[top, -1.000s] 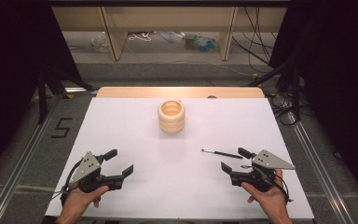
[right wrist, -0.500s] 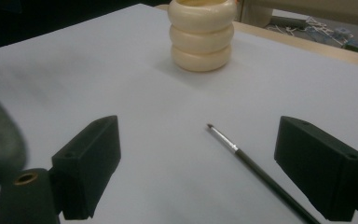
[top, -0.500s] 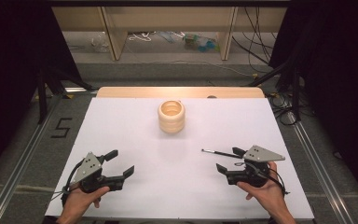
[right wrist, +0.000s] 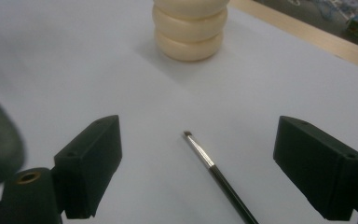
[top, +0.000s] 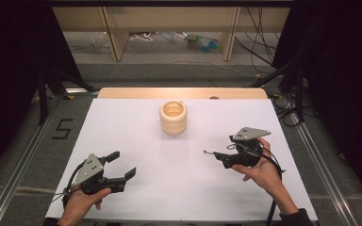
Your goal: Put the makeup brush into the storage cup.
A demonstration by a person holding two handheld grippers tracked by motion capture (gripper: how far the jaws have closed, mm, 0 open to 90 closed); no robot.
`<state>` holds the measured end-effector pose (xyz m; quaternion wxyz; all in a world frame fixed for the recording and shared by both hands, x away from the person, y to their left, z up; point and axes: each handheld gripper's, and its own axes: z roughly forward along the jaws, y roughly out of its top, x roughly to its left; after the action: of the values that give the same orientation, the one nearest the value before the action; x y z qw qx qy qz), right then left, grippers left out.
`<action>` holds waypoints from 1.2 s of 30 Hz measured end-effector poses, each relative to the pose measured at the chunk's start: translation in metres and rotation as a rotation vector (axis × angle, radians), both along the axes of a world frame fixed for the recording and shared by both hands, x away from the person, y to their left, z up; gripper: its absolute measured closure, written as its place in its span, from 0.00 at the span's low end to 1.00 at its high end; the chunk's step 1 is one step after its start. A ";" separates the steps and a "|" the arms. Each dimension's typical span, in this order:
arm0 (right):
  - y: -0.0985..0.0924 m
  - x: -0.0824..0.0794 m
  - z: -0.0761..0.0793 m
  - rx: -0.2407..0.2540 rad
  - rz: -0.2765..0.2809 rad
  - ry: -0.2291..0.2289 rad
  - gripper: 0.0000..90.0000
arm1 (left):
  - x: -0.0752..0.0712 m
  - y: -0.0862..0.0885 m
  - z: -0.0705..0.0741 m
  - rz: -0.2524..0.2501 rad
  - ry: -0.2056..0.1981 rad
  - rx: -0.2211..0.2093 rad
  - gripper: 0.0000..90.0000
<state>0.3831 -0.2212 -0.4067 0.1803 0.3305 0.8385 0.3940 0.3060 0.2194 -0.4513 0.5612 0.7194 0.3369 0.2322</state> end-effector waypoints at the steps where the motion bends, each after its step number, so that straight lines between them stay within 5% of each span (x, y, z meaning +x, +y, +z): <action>1: 0.000 0.000 0.000 0.000 0.000 0.000 0.19 | 0.000 0.000 0.000 0.000 0.000 0.000 0.18; 2: 0.004 0.007 0.000 -0.039 0.015 0.048 0.21 | 0.000 0.000 0.000 0.001 0.002 -0.006 0.18; 12: 0.013 0.040 -0.017 -0.206 0.067 0.198 0.32 | 0.001 -0.001 -0.001 0.003 0.013 0.002 0.18; 15: 0.016 0.045 -0.022 -0.260 0.102 0.224 0.36 | 0.002 -0.001 -0.002 -0.004 0.007 0.003 0.18; 25: 0.021 0.058 -0.026 -0.306 0.120 0.300 0.46 | 0.002 -0.001 -0.003 -0.002 0.013 0.016 0.18; 36: 0.031 0.066 -0.034 -0.436 0.161 0.370 0.63 | 0.002 -0.002 -0.003 -0.003 0.017 0.016 0.18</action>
<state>0.4493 -0.1905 -0.4411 0.0593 0.2827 0.9454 0.1508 0.3079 0.2178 -0.4540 0.5531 0.7263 0.3387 0.2277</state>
